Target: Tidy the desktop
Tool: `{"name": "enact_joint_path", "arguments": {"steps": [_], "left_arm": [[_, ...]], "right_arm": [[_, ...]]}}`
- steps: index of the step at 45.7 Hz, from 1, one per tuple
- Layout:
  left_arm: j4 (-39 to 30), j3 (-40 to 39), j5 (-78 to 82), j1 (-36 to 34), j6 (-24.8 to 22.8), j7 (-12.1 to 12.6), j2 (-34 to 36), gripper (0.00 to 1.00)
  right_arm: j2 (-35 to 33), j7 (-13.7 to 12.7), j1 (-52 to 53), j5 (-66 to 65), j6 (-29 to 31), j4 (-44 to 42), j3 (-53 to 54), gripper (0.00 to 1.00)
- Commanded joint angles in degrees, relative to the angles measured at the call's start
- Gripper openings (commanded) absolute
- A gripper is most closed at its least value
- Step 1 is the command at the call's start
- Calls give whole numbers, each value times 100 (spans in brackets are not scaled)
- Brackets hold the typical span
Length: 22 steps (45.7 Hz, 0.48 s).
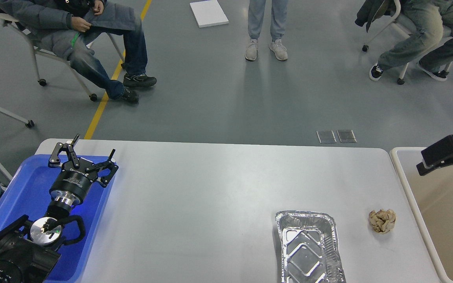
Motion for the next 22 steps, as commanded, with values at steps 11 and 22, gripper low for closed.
{"name": "enact_joint_path", "arguments": {"steps": [11,22], "left_arm": [[0,-2,1,0,0,0,0,100],[0,-2,1,0,0,0,0,100]], "right_arm": [[385,-1,-63,84,0,0,-394,100],[376,-1,-107,137,0,0,-403,100]]}}
